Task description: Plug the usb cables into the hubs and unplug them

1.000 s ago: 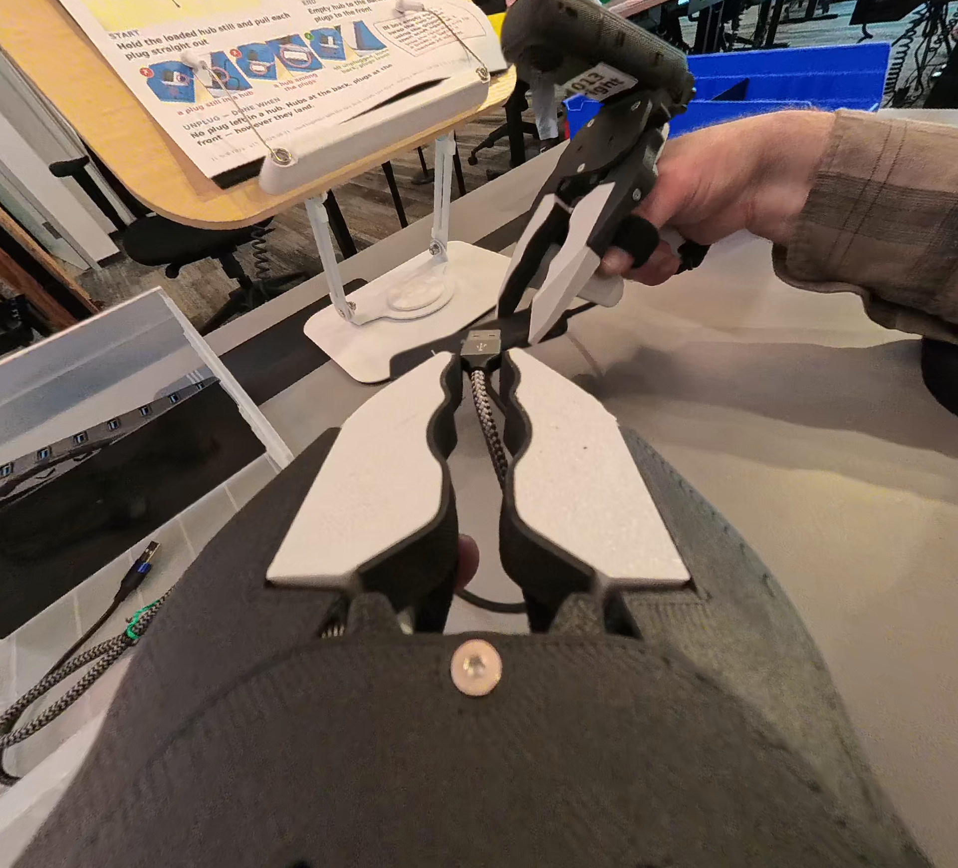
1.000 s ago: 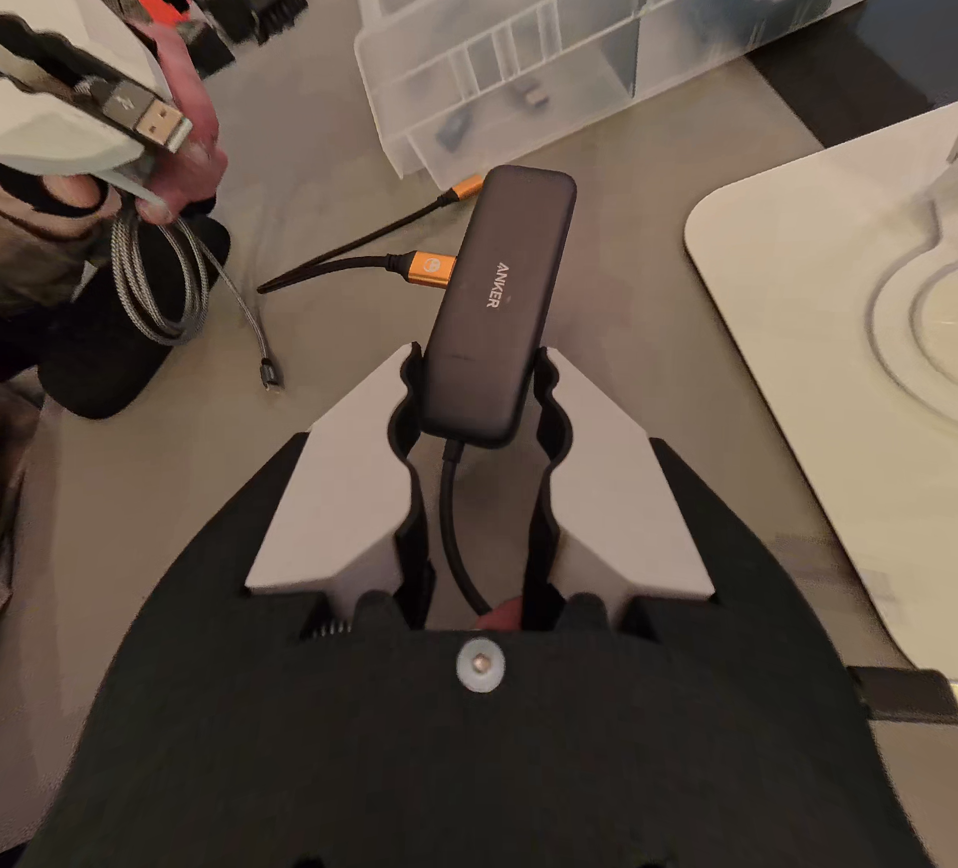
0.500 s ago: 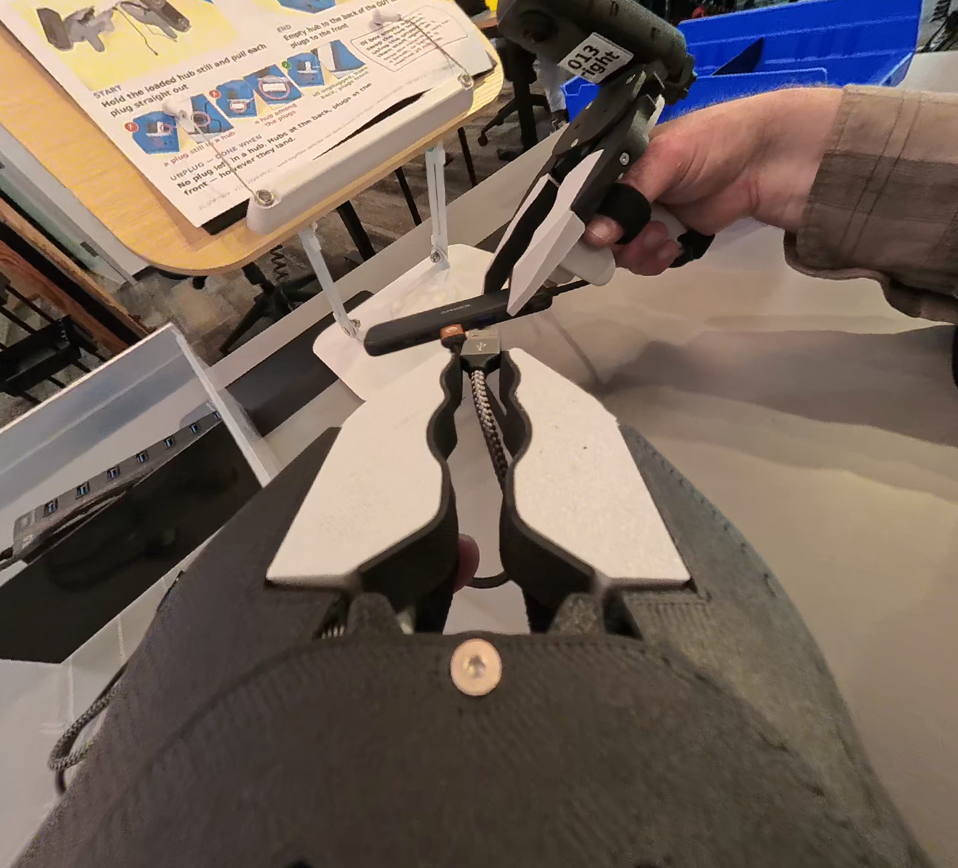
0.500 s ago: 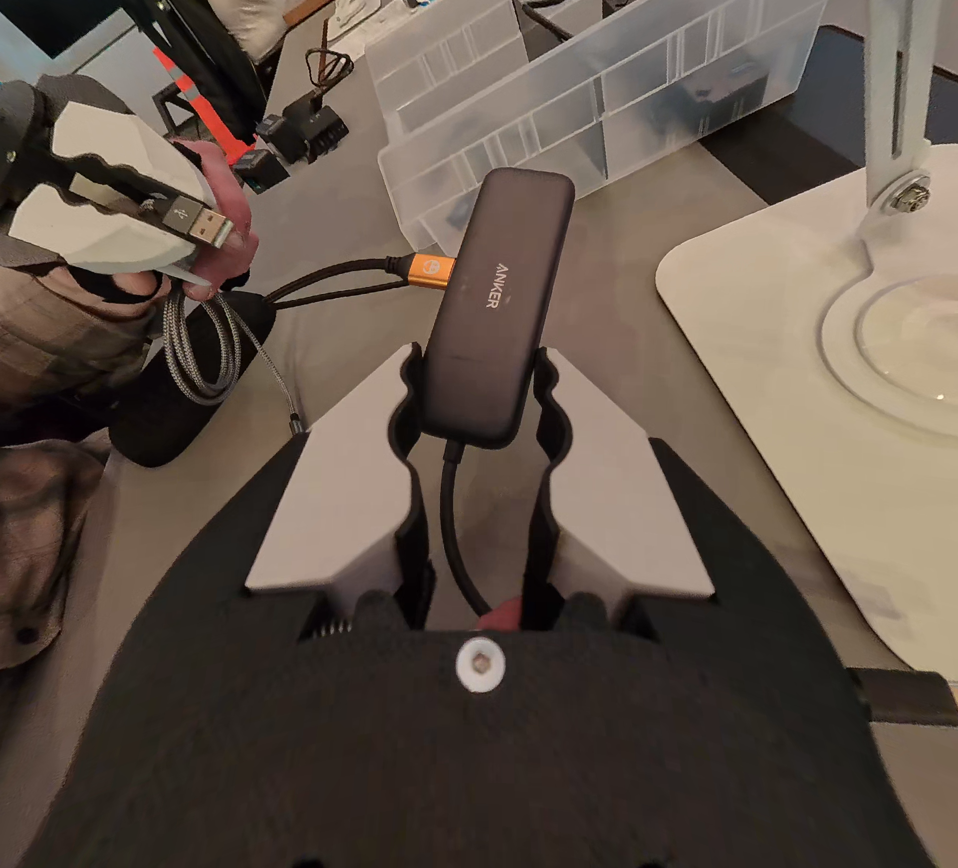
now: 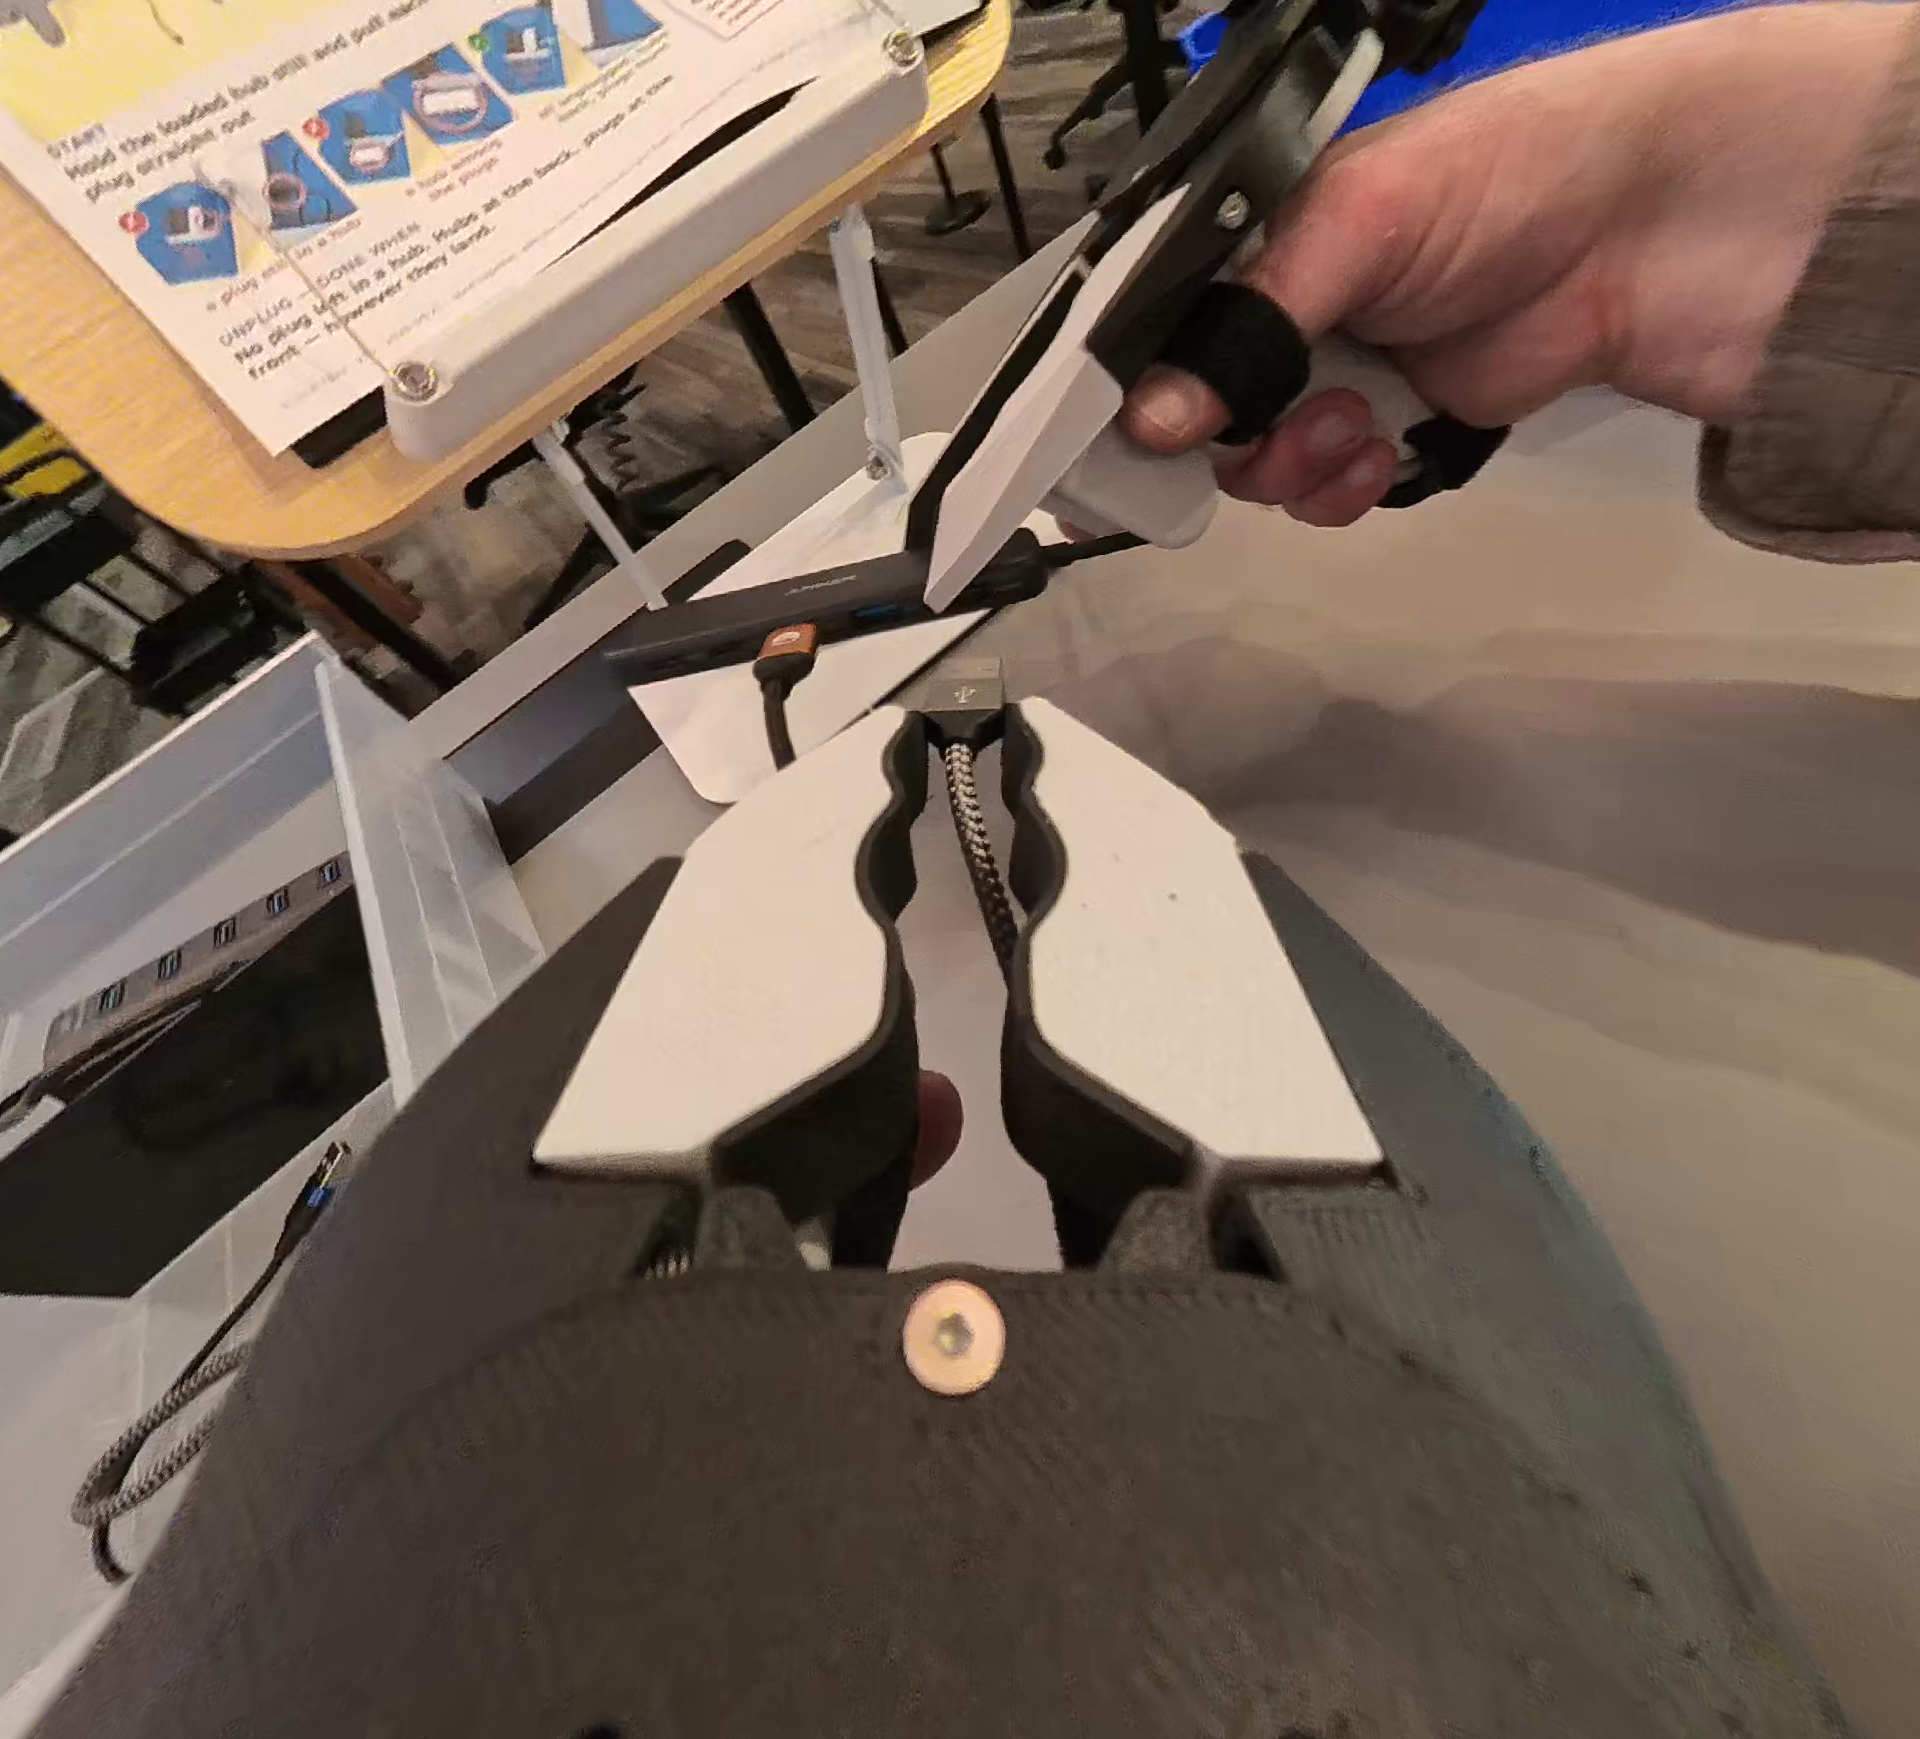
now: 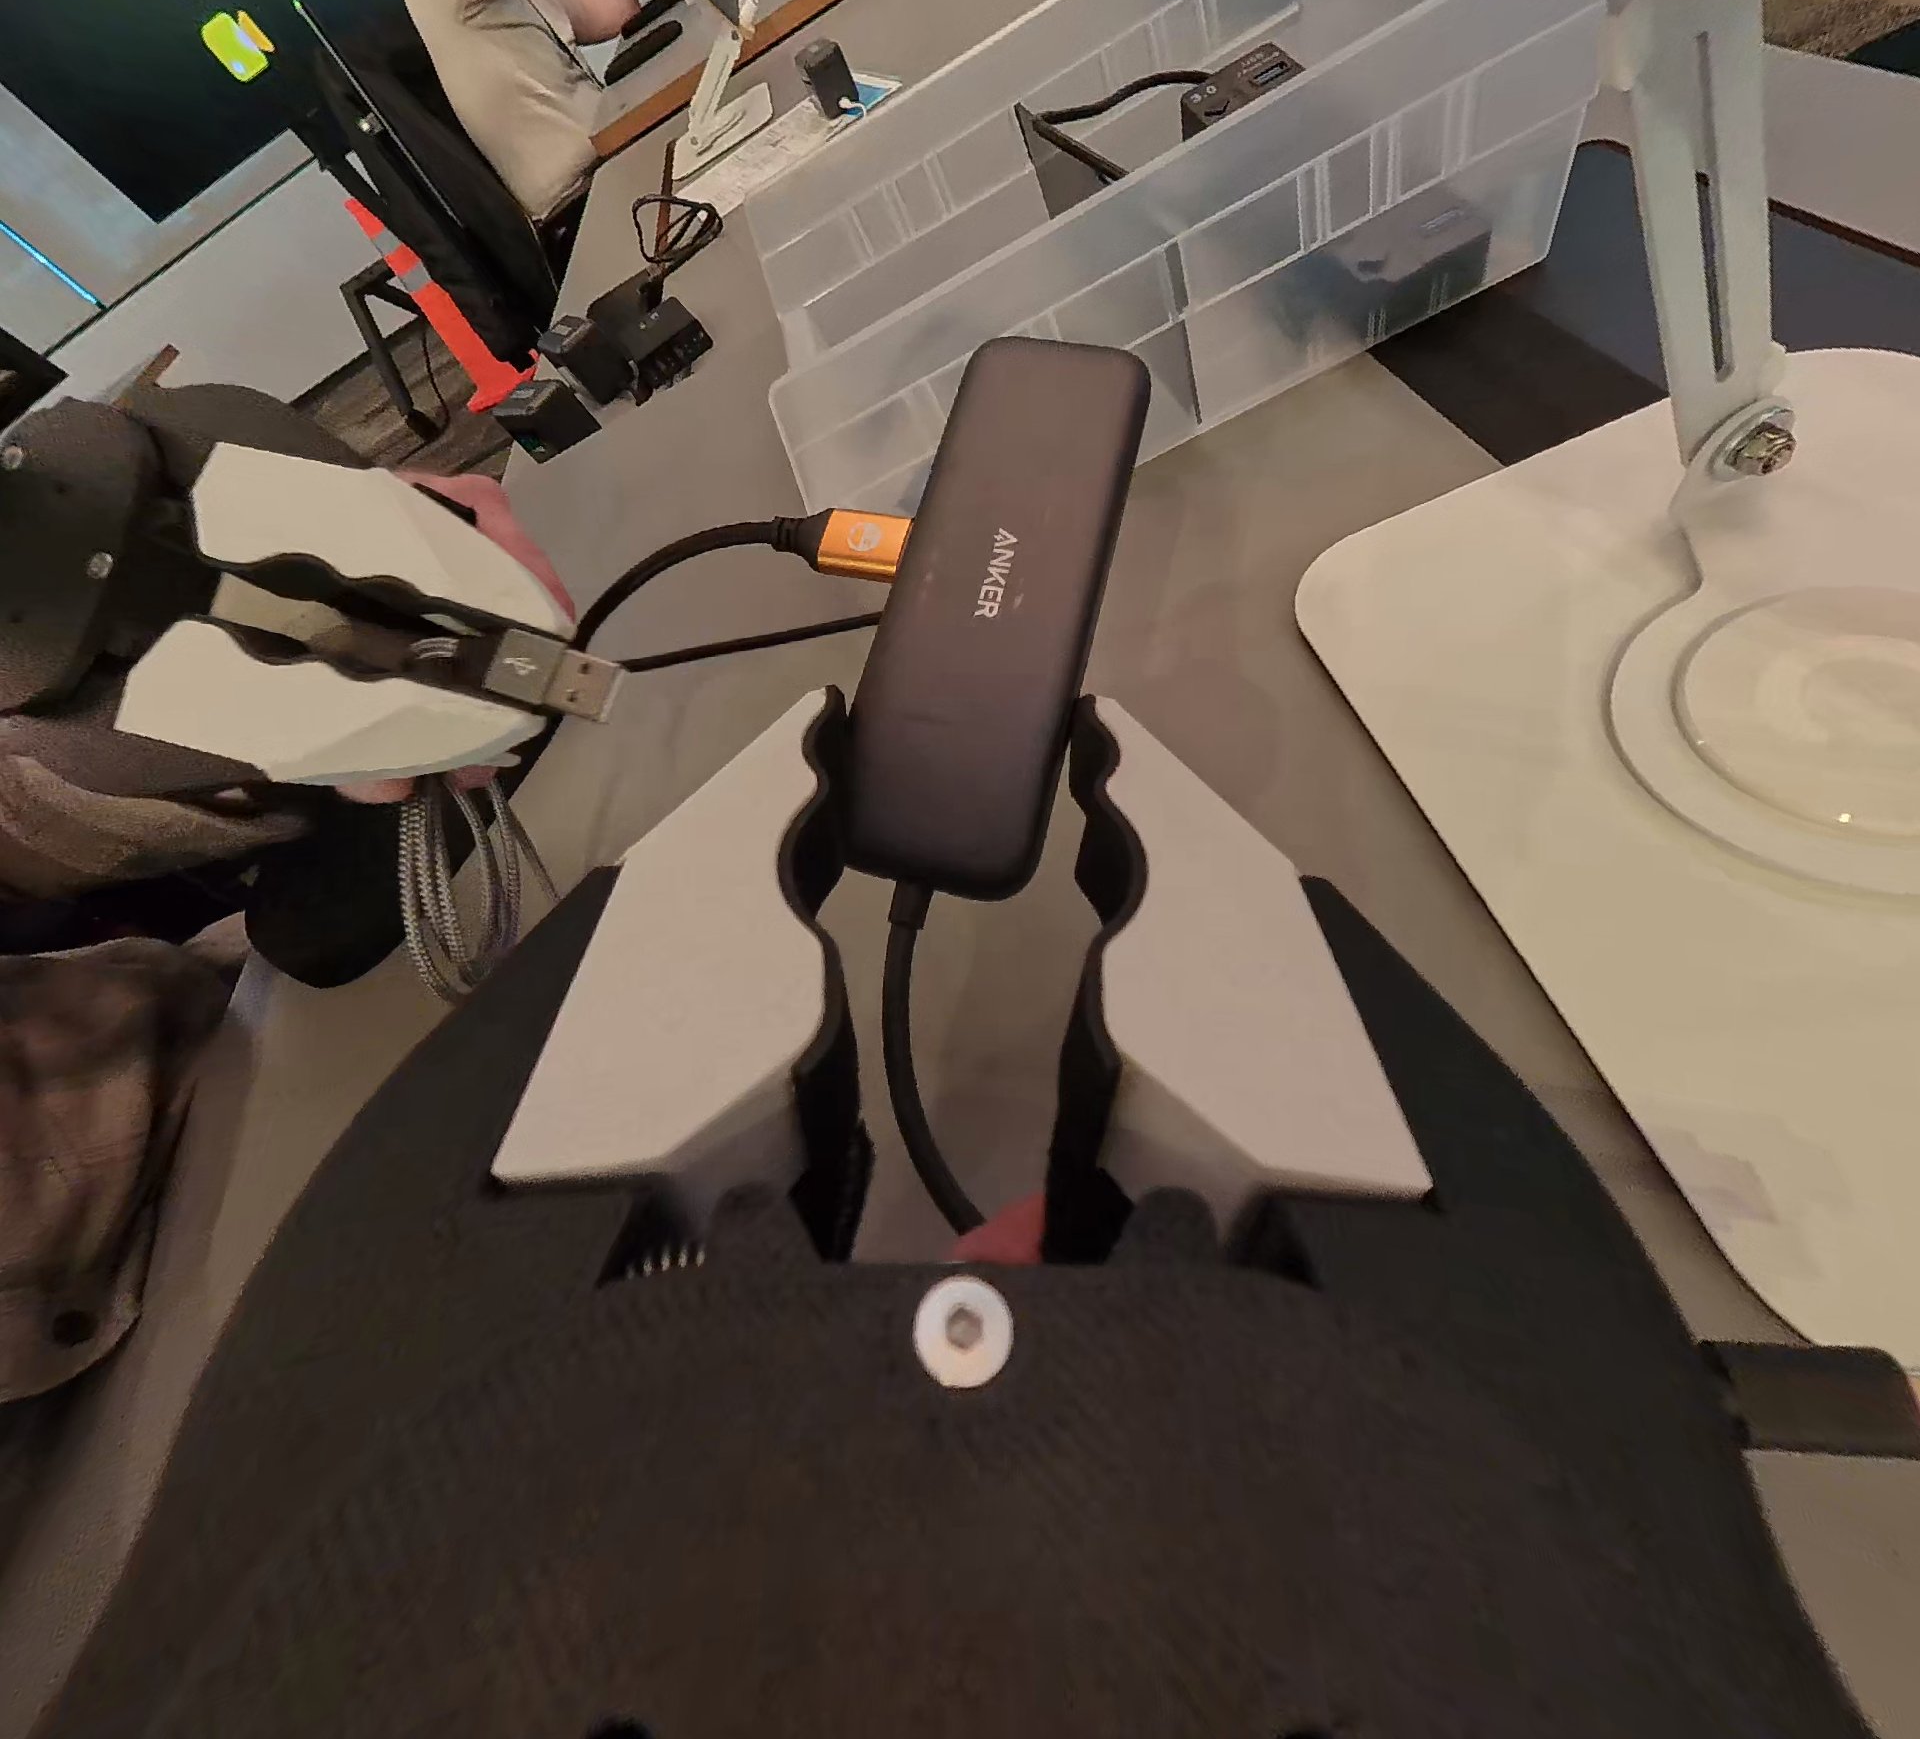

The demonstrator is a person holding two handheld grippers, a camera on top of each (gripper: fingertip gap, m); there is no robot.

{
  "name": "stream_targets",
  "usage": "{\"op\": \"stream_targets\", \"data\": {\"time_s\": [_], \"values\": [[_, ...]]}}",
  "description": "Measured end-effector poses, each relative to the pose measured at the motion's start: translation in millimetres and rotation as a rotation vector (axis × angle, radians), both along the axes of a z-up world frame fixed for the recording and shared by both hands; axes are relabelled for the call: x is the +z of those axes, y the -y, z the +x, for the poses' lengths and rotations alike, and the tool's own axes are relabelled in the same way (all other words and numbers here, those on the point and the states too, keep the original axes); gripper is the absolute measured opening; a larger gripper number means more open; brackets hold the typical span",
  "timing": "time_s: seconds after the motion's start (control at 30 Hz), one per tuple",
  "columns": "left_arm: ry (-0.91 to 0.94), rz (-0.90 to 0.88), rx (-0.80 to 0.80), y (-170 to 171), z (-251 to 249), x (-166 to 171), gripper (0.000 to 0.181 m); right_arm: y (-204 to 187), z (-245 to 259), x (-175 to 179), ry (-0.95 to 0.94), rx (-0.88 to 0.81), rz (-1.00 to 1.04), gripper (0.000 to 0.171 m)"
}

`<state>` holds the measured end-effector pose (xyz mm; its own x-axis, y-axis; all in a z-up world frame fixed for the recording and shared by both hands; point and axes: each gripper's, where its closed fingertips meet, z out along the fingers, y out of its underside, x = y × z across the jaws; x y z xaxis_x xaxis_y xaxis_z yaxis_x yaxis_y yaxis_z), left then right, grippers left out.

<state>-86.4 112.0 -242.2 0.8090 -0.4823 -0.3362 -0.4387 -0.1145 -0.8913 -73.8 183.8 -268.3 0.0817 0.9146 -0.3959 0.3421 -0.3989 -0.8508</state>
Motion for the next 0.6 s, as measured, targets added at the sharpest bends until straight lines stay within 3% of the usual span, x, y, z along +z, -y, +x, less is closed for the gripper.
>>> {"op": "stream_targets", "data": {"time_s": [0.3,0.6], "values": [[-0.033,0.019,0.121,-24.4,-7.7,-4.7,0.013,-0.3,-1.1,7.3,-0.024,-0.008,0.004,0.041],[0.019,0.063,0.141,-39.0,-6.1,-0.9,0.013,3.1,-4.2,13.5,-0.037,0.0,0.019,0.041]]}}
